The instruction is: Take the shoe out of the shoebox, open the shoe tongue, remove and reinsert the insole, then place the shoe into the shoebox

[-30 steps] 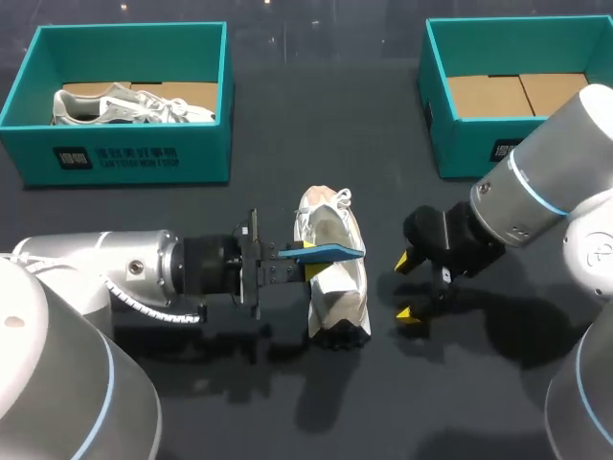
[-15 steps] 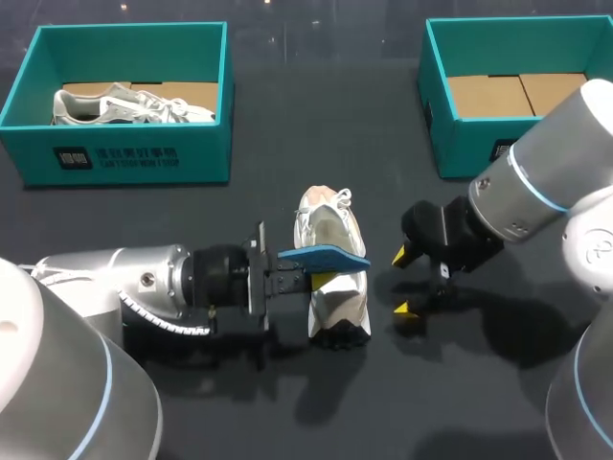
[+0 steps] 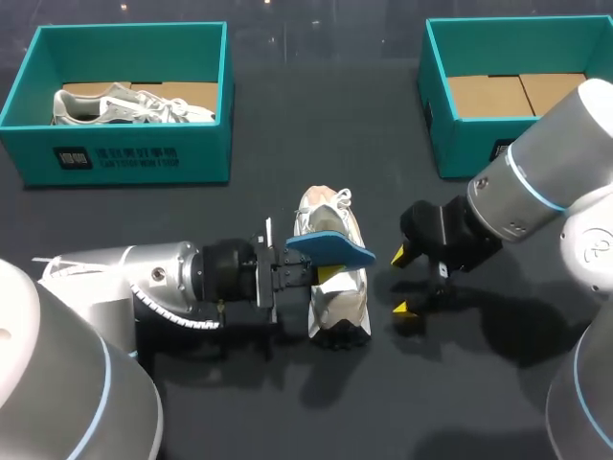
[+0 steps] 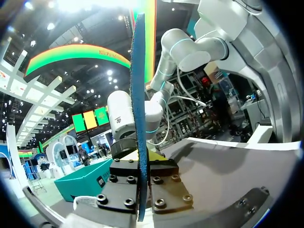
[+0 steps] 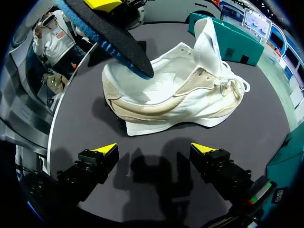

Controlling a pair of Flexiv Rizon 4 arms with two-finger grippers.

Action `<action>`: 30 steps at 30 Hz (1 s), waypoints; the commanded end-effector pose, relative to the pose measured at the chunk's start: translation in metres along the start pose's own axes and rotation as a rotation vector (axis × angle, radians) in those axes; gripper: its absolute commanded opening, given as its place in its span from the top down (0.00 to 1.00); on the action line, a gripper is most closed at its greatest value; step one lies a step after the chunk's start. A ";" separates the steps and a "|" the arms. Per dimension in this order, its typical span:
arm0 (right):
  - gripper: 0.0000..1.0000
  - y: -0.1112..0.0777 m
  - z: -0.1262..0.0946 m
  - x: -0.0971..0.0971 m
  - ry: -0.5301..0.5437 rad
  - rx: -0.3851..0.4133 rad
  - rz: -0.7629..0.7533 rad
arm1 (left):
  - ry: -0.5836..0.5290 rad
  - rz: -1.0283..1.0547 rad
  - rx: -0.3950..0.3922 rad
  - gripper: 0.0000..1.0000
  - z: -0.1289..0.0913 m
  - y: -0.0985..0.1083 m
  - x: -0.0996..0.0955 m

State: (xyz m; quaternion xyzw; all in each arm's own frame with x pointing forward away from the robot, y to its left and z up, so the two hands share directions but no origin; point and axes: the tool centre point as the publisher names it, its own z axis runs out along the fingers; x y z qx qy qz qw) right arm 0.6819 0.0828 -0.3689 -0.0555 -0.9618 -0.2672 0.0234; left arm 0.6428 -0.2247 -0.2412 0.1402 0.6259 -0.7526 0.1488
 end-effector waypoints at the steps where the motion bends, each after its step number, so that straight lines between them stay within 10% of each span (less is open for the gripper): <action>1: 0.00 0.000 0.000 0.001 -0.001 0.000 0.000 | 0.008 -0.004 0.004 1.00 0.010 0.009 0.000; 30: 0.00 0.000 0.000 0.001 -0.001 0.000 0.000 | 0.010 -0.061 -0.013 1.00 -0.002 0.032 -0.004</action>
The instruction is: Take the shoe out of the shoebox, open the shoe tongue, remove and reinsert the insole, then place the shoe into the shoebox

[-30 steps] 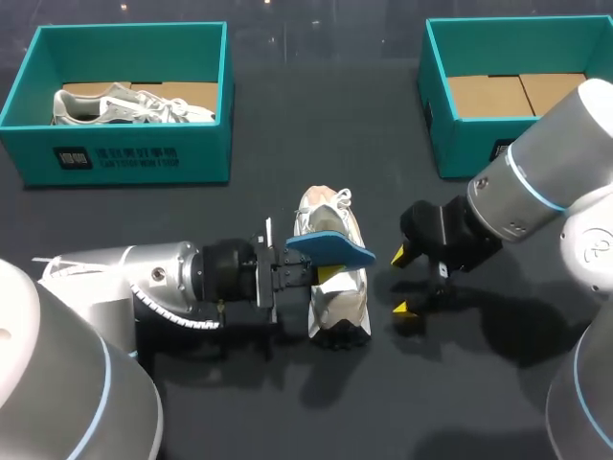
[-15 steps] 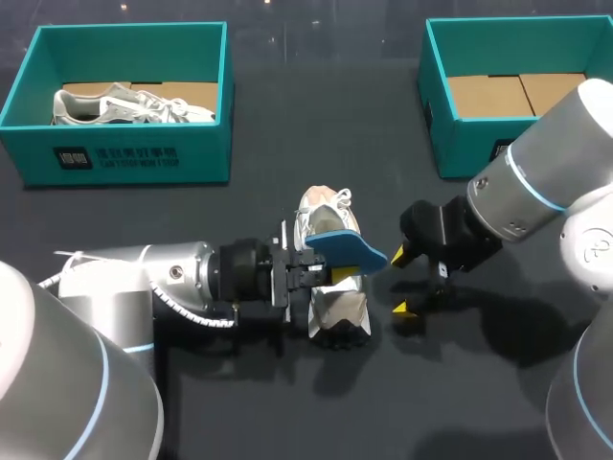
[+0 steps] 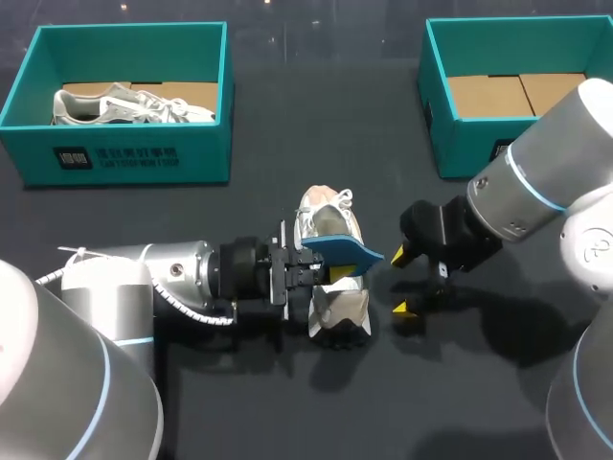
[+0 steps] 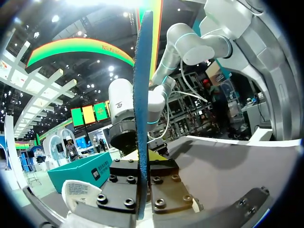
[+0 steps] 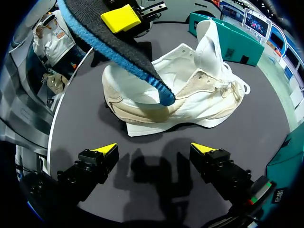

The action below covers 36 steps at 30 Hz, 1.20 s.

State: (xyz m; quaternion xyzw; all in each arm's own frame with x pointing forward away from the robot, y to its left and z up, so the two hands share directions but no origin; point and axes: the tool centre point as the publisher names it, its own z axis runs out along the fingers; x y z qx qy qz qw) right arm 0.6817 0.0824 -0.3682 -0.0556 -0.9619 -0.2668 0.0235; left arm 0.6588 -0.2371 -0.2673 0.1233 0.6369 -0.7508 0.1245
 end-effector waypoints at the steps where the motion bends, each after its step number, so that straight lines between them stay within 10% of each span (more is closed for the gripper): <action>1: 0.00 0.000 0.001 0.001 -0.001 -0.001 -0.001 | 0.001 -0.004 0.008 1.00 -0.010 0.000 0.000; 36: 0.00 0.000 0.001 0.001 -0.001 -0.001 -0.001 | 0.060 -0.004 -0.054 1.00 -0.015 0.026 -0.002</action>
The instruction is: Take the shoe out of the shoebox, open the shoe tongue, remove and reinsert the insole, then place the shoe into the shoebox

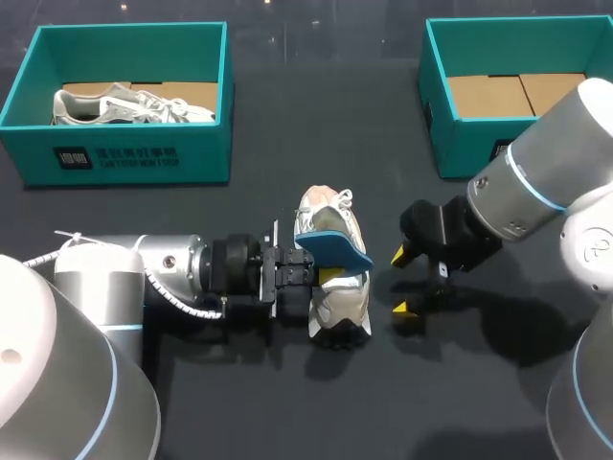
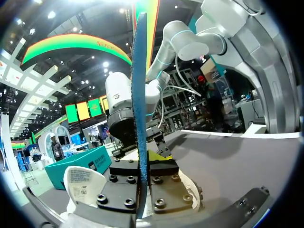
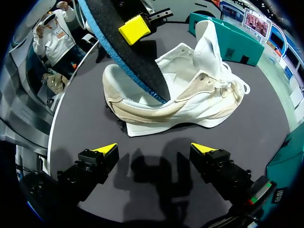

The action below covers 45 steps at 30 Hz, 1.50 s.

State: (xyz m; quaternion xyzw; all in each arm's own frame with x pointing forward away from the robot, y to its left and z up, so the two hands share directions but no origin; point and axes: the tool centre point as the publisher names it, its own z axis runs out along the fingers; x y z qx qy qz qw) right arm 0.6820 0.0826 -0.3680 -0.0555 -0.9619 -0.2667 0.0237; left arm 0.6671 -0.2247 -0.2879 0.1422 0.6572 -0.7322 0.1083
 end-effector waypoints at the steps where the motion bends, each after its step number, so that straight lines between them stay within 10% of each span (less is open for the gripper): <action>1: 0.00 0.000 0.001 0.001 -0.002 -0.001 -0.001 | 0.002 -0.005 -0.015 1.00 0.000 0.008 0.000; 38: 0.00 0.000 0.001 0.001 -0.002 -0.001 -0.001 | -0.062 0.040 -0.148 1.00 -0.012 0.064 -0.013; 45: 0.00 0.000 0.001 0.001 -0.002 -0.001 -0.001 | -0.058 0.043 -0.119 0.68 -0.012 0.047 -0.012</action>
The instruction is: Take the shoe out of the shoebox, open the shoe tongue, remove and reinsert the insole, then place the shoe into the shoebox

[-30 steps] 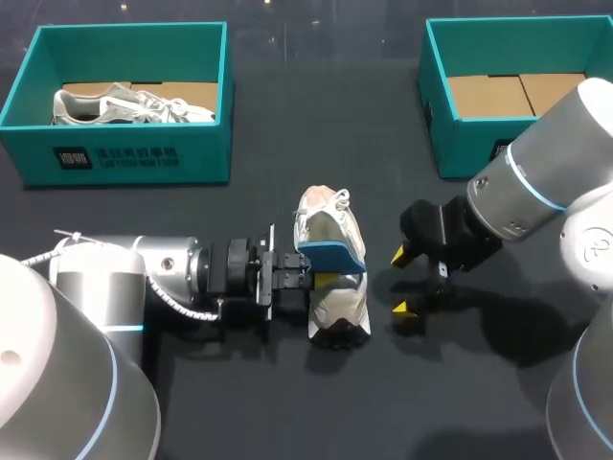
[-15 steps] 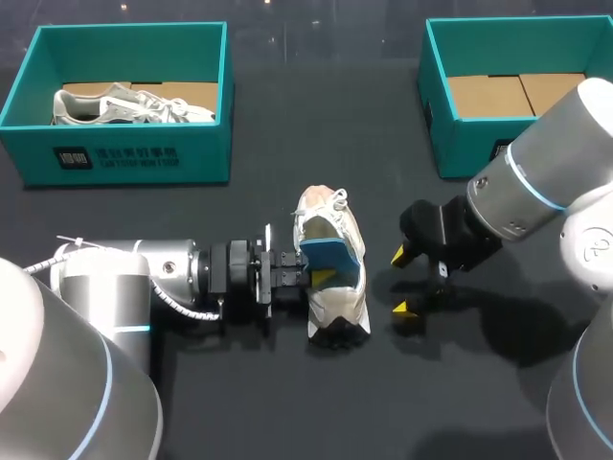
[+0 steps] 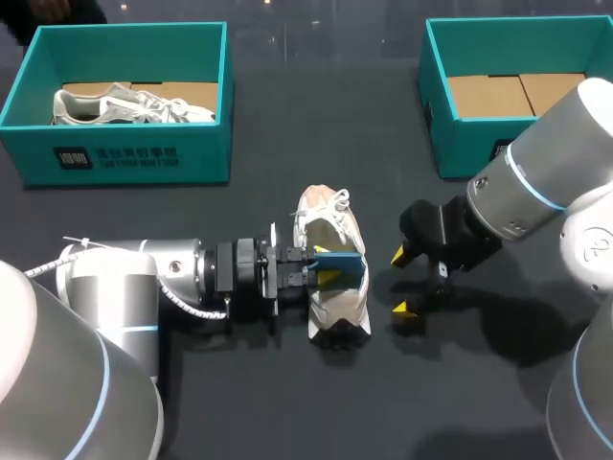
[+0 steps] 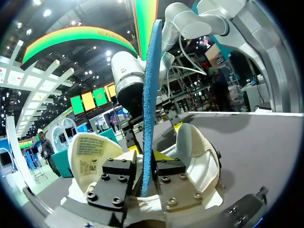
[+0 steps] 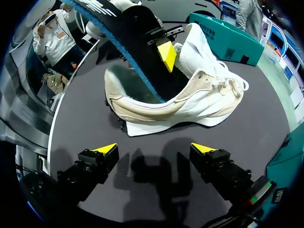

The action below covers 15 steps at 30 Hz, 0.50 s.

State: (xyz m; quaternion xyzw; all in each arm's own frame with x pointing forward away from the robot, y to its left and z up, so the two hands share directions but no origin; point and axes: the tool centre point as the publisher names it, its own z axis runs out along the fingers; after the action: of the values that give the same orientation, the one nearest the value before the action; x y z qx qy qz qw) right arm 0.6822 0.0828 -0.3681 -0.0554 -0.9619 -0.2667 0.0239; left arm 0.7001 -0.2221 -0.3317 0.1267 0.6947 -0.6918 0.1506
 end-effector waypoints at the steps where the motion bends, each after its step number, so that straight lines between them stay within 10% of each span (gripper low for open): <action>1: 0.00 -0.001 0.001 0.001 -0.002 -0.001 -0.001 | -0.001 0.006 0.008 0.67 -0.003 -0.007 0.003; 15: 0.00 -0.001 0.001 0.001 -0.002 -0.001 -0.001 | 0.002 0.069 -0.007 0.66 0.002 -0.038 0.008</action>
State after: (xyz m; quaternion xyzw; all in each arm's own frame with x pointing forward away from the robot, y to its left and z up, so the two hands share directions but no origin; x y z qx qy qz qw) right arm 0.6822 0.0829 -0.3682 -0.0554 -0.9619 -0.2667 0.0239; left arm 0.6858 -0.2246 -0.3068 0.1556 0.6846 -0.6925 0.1659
